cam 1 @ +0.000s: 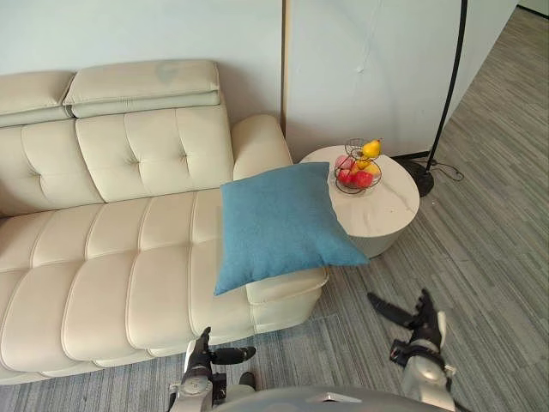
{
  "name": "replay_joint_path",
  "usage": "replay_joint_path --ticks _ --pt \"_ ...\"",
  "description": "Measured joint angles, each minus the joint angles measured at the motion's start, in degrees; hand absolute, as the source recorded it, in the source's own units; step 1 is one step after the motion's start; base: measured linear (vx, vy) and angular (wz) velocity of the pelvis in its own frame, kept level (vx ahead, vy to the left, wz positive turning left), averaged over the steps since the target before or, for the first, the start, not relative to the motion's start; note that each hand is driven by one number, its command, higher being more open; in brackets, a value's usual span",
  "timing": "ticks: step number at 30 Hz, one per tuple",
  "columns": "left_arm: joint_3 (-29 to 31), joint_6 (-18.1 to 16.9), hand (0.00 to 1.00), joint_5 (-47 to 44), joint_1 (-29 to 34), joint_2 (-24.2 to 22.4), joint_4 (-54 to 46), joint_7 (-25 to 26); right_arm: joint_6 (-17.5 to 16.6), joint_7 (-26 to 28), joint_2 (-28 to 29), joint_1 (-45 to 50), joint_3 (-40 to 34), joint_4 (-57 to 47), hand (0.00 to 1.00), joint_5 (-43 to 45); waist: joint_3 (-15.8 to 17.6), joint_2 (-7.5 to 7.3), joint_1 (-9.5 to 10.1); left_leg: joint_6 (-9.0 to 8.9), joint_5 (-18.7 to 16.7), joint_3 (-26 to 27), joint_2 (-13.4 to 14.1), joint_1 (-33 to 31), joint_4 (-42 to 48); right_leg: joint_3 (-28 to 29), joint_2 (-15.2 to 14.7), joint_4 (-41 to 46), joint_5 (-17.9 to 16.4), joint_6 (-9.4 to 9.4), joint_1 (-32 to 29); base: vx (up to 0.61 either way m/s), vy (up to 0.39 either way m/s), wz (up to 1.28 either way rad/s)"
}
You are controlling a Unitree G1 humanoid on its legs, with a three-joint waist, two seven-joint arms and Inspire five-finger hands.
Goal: Pick up cushions and gather them together orderly.
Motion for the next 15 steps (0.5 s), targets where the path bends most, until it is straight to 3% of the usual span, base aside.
replay_joint_path --ticks 4,10,15 --pt "2.6 -0.2 1.0 -3.2 2.0 2.4 -9.5 0.2 -0.8 0.3 -3.8 -1.2 -2.1 -6.2 1.0 -1.7 -0.4 0.0 -0.03 0.03 0.7 0.0 -0.4 0.5 -1.3 0.1 0.1 -0.7 0.3 -0.11 0.2 0.07 0.011 0.03" --pt "4.7 -1.0 1.0 -7.9 1.5 3.4 -18.5 1.8 -1.0 1.4 -7.7 -5.6 -0.8 -5.3 1.0 -3.4 -0.5 0.29 -0.27 0.04 0.6 -0.5 -0.6 0.5 -1.3 0.2 0.6 -3.8 1.5 -0.57 1.8 0.03 0.007 0.09" --pt "3.6 -1.0 1.0 -9.7 -0.7 3.4 -19.6 2.6 -1.0 2.0 -11.0 -10.7 3.7 -1.6 1.0 -3.4 -0.5 0.33 -0.29 0.39 1.0 -1.1 -0.5 -2.5 -1.3 0.1 1.0 -4.9 2.7 -0.53 -0.7 -0.04 0.012 0.03"
